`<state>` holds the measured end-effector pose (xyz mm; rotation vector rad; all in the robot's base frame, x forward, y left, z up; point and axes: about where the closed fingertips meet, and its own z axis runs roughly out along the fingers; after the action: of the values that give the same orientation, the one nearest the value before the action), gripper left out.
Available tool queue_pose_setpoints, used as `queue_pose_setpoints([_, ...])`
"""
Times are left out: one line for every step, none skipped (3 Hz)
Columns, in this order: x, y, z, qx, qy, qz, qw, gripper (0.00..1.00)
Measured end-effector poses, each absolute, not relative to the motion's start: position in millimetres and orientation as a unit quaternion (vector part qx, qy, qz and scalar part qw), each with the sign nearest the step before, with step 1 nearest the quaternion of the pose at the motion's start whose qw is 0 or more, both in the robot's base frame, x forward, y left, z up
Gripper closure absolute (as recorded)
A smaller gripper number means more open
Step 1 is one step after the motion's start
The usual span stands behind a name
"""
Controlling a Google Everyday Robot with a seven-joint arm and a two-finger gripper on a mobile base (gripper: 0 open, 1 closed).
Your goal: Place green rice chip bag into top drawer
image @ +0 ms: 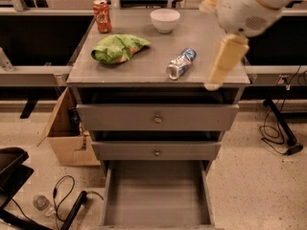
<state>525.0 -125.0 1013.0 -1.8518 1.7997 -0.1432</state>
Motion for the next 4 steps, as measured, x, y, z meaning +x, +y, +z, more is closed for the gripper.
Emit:
queue_pose_setpoints([560.3, -59.0, 1027.5, -0.74, 0.599, -0.074, 0.297, 0.0])
queue_pose_setpoints([560.3, -59.0, 1027.5, -0.74, 0.599, -0.074, 0.297, 0.0])
queue_pose_setpoints([580.4, -37.2, 1021.4, -0.764, 0.565, -0.077, 0.302, 0.0])
queue_pose_setpoints([636.3, 12.8, 996.6, -0.83, 0.48, -0.105, 0.262, 0.0])
